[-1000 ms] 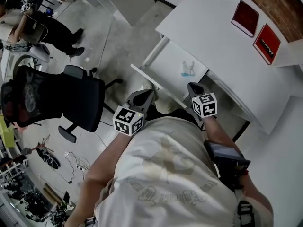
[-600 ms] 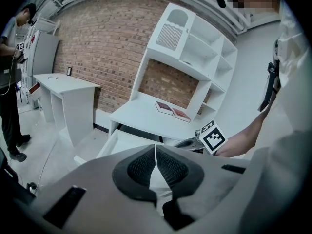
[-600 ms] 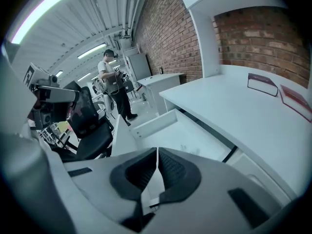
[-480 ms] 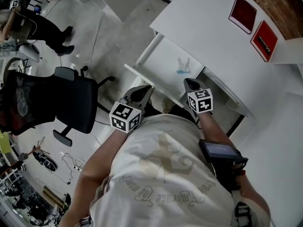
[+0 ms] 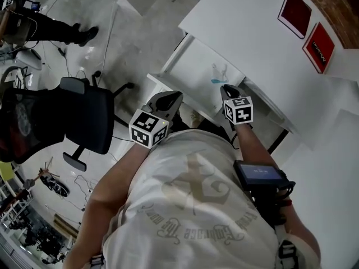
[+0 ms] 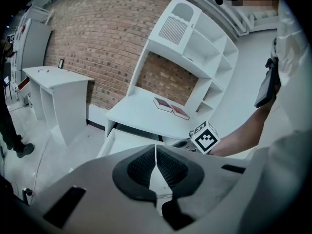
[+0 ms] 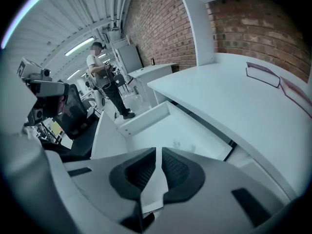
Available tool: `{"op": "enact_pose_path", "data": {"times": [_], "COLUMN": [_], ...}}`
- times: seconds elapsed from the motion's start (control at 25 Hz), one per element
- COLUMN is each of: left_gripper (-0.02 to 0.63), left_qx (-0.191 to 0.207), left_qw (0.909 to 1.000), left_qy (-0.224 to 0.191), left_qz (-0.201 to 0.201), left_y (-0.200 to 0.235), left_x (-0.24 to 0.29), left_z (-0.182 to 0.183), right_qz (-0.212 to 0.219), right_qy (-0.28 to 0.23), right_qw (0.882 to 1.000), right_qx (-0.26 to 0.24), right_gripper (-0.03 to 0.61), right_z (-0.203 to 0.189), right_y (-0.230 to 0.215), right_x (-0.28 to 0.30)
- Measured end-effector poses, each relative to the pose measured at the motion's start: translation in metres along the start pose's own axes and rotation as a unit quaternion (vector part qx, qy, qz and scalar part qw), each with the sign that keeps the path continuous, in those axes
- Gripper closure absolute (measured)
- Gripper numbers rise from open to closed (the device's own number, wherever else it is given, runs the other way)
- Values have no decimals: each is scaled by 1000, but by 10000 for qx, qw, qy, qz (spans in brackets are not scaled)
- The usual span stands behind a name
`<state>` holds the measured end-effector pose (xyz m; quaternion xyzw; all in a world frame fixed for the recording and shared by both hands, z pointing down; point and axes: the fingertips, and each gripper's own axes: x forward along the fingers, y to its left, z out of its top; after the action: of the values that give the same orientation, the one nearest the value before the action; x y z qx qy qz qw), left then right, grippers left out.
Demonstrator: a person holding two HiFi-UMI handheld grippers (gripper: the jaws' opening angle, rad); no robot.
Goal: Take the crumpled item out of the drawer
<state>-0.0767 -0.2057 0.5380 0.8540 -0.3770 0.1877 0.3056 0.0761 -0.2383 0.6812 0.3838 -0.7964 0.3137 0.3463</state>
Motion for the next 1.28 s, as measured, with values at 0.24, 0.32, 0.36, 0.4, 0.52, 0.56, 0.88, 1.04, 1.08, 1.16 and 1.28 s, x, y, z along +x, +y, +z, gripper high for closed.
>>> {"op": "enact_pose_path", "data": {"times": [0.24,0.32,0.36,0.4,0.52,0.56,0.88,1.04,1.08,1.16,1.28], "left_gripper": [586,586,586,586,586,586,586,586,586,586,586], "left_qx": [-71,-108,-132,-158,-213,-226,-297,-301,-304,-313,-291], "left_qw": [9998,9997,9996,9995,9992,9991,9986,9983,9982,9978,9971], "left_qy": [155,205,229,255,331,346,393,437,458,514,604], "left_qz": [-35,-45,-51,-56,-62,-64,-166,-224,-238,-273,-347], "left_y": [15,19,21,24,33,37,99,99,97,93,87], "left_x": [9,9,9,9,14,16,26,30,30,29,30], "left_z": [-7,-10,-11,-12,-12,-12,-8,-7,-6,-6,-8], "right_qz": [-103,-135,-156,-179,-240,-254,-405,-605,-665,-751,-858], "right_qy": [335,432,475,516,625,661,943,1011,1028,1055,1072], "right_qw": [9993,9986,9982,9976,9959,9955,9911,9874,9863,9843,9816], "right_qx": [155,275,344,417,601,635,842,1053,1110,1198,1331], "right_gripper": [476,459,455,448,430,424,400,381,377,370,359], "right_z": [-9,-12,-12,-13,-13,-13,-4,-14,-16,-19,-26], "right_y": [-10,-12,-14,-16,-23,-25,-12,-24,-28,-33,-41], "right_x": [31,39,42,46,60,65,129,134,133,131,129]}}
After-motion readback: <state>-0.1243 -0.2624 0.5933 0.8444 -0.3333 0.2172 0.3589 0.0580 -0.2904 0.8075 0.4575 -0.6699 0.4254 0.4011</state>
